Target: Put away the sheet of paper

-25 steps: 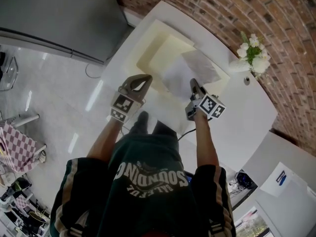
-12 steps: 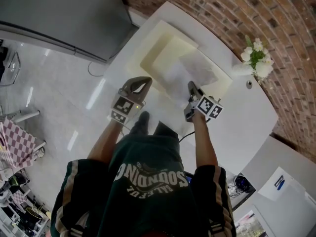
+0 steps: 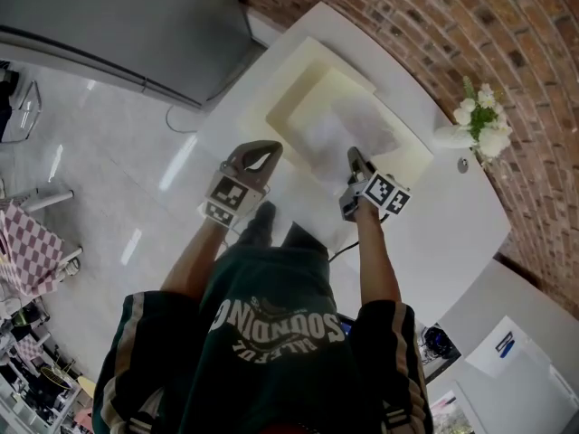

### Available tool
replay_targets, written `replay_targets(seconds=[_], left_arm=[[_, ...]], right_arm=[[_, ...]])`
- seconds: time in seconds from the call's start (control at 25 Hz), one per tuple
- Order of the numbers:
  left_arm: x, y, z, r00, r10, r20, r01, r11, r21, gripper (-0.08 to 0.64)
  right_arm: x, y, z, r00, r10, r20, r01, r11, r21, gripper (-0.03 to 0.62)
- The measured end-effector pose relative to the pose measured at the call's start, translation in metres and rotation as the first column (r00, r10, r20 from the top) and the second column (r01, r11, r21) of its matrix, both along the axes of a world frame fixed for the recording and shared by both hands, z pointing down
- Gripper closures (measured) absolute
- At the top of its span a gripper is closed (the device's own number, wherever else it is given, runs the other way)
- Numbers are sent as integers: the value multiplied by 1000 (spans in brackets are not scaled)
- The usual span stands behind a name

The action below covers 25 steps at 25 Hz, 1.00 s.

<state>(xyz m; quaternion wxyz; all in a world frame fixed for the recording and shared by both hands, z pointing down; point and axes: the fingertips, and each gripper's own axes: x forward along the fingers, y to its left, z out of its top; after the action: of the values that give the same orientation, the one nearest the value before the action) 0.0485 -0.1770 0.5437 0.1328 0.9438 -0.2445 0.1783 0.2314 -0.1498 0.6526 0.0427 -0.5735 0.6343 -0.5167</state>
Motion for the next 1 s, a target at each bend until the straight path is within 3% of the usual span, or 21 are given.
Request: replay_targets(seconds=[0.6, 1.0], left_arm=[[-7, -6, 3, 999, -46, -5, 46, 999, -14, 549], [-19, -8, 5, 997, -76, -2, 76, 997, -26, 549]], right_arm=[[-17, -34, 9, 998, -59, 8, 60, 998, -23, 591], [-28, -48, 19, 998, -53, 36, 56, 997, -60, 591]])
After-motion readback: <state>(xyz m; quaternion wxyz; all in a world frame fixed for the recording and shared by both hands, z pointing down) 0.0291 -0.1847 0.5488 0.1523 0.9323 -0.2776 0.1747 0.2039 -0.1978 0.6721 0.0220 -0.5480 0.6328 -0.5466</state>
